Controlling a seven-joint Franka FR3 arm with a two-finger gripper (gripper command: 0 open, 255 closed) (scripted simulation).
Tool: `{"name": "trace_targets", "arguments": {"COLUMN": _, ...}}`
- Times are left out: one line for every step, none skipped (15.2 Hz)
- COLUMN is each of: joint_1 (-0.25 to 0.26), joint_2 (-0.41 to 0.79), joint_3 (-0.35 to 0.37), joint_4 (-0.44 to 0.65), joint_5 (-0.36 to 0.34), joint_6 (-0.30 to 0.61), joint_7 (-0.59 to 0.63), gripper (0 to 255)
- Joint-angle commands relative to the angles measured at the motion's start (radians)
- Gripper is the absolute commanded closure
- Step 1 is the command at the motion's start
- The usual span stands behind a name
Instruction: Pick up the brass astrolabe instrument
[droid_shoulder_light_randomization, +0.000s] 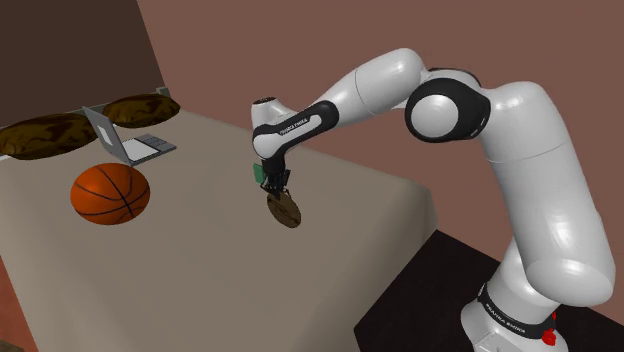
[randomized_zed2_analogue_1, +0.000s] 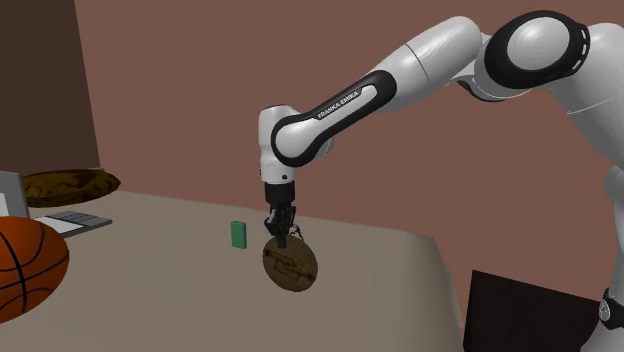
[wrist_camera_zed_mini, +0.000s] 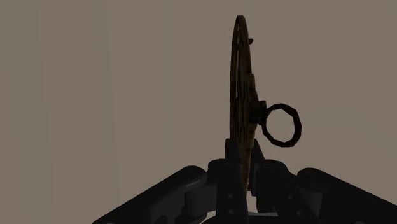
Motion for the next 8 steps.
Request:
{"name": "trace_targets", "arguments": {"joint_1": 0.0, "joint_2": -0.007, "joint_3": 0.0, "joint_4": 0.003, "joint_5": 0.001, "joint_6": -0.01, "joint_7": -0.001, "gripper": 255}}
{"name": "trace_targets", "arguments": {"joint_1": -0.001, "joint_2": -0.013, "joint_3": 0.001, "joint_4": 0.006, "joint_5": 0.001, "joint_6": -0.02, "joint_7": -0.001, "gripper": 255}}
{"name": "trace_targets", "arguments": {"joint_1": -0.001, "joint_2": -0.019, "joint_3": 0.001, "joint_4": 0.011, "joint_5": 0.002, "joint_6": -0.03, "joint_7": -0.001, "gripper": 255}}
{"name": "trace_targets", "arguments": {"joint_1": -0.001, "joint_2": -0.025, "joint_3": 0.001, "joint_4": 0.015, "joint_5": 0.002, "joint_6": -0.04, "joint_7": -0.002, "gripper": 255}}
{"name": "trace_targets", "arguments": {"joint_1": -0.001, "joint_2": -0.031, "joint_3": 0.002, "joint_4": 0.02, "joint_5": 0.003, "joint_6": -0.051, "joint_7": -0.002, "gripper": 255}}
{"name": "trace_targets", "arguments": {"joint_1": -0.001, "joint_2": -0.036, "joint_3": 0.002, "joint_4": 0.025, "joint_5": 0.003, "joint_6": -0.061, "joint_7": -0.003, "gripper": 255}}
{"name": "trace_targets", "arguments": {"joint_1": -0.001, "joint_2": -0.041, "joint_3": 0.002, "joint_4": 0.03, "joint_5": 0.004, "joint_6": -0.072, "joint_7": -0.003, "gripper": 255}}
{"name": "trace_targets", "arguments": {"joint_1": -0.001, "joint_2": -0.046, "joint_3": 0.002, "joint_4": 0.037, "joint_5": 0.004, "joint_6": -0.083, "joint_7": -0.003, "gripper": 255}}
